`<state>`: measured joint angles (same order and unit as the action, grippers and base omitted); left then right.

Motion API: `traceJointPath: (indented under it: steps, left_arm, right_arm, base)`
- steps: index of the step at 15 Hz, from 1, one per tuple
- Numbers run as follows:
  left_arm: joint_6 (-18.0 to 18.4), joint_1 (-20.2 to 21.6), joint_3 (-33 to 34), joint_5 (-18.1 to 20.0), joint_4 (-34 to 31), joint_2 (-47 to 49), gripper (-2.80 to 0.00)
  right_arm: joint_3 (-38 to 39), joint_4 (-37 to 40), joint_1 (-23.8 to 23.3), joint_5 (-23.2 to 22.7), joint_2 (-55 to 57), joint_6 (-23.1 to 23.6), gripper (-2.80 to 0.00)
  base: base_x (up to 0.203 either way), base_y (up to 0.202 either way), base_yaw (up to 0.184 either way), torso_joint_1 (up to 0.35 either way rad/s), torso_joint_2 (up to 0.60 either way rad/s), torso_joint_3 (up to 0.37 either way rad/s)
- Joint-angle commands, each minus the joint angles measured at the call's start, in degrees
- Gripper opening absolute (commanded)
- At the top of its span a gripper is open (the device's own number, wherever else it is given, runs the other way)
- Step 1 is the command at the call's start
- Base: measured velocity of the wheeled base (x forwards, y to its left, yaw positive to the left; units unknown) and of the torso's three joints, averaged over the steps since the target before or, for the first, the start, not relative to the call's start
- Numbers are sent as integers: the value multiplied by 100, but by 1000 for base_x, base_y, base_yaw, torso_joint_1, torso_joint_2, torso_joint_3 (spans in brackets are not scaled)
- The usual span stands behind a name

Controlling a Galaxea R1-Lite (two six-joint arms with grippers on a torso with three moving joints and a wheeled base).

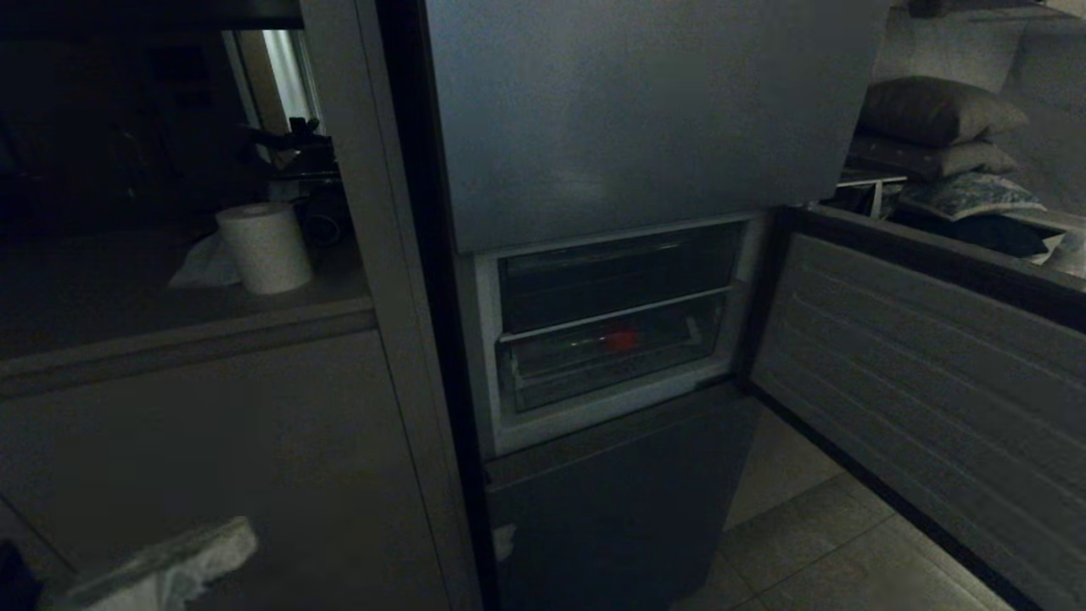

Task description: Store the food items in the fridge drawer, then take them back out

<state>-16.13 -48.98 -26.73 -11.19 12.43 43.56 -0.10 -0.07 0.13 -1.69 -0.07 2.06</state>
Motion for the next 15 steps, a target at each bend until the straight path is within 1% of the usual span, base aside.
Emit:
traceJointPath:
  steps: [1,3,5,7,8,9,10,11,12,13,14,15]
  left_arm:
    - [727,286,-8,-89,-710,-799,-280]
    - [986,1193,119,-174,-811,-1341,-280]
    - [1208,2388,152,-211,-851,-1681,-280]
    - [1679,3679,237,-157,-887,-2127,-280]
    - [2015,4205,380,-30,-934,-2525,-280]
    - [2313,4578,715,180,-1037,-2882,-280]
    - [2505,4784,1151,411,-1133,-3065,-280]
    - [2642,4857,1640,639,-1209,-3268,-280]
    - [2751,4893,2004,805,-1267,-3536,-280]
    - [2878,4900,2187,941,-1328,-3930,-280]
    - [3021,4906,2343,1114,-1393,-4233,-280]
    - [3058,4906,2560,1248,-1187,-4346,-280]
  right_arm:
    - [1,-1,-2,-6,7,5,-280]
    - [1,-1,4,-6,7,5,-280]
    - [1,-1,-4,-6,7,5,-280]
    - [1,-1,4,-6,7,5,-280]
    - [1,-1,4,-6,7,5,-280]
    - [1,-1,4,-6,7,5,-280]
    - [1,-1,3,-4,7,5,-280]
    - [1,-1,4,-6,7,5,-280]
    - [1,5,4,-8,7,99,-280]
    - [1,16,4,-41,7,286,-280]
    - [1,16,-1,-34,7,327,-280]
    - [1,16,-5,-77,7,427,-280]
  base:
    - [0,0,0,0,0,0]
    - [0,0,0,0,0,0]
    - [0,0,0,0,0,0]
    - [0,0,0,0,0,0]
    - [0,0,0,0,0,0]
    - [0,0,0,0,0,0]
    - [0,0,0,0,0,0]
    - [0,0,0,0,0,0]
    - [0,0,0,0,0,0]
    - [0,0,0,0,0,0]
    - [0,0,0,0,0,0]
    - [0,0,0,0,0,0]
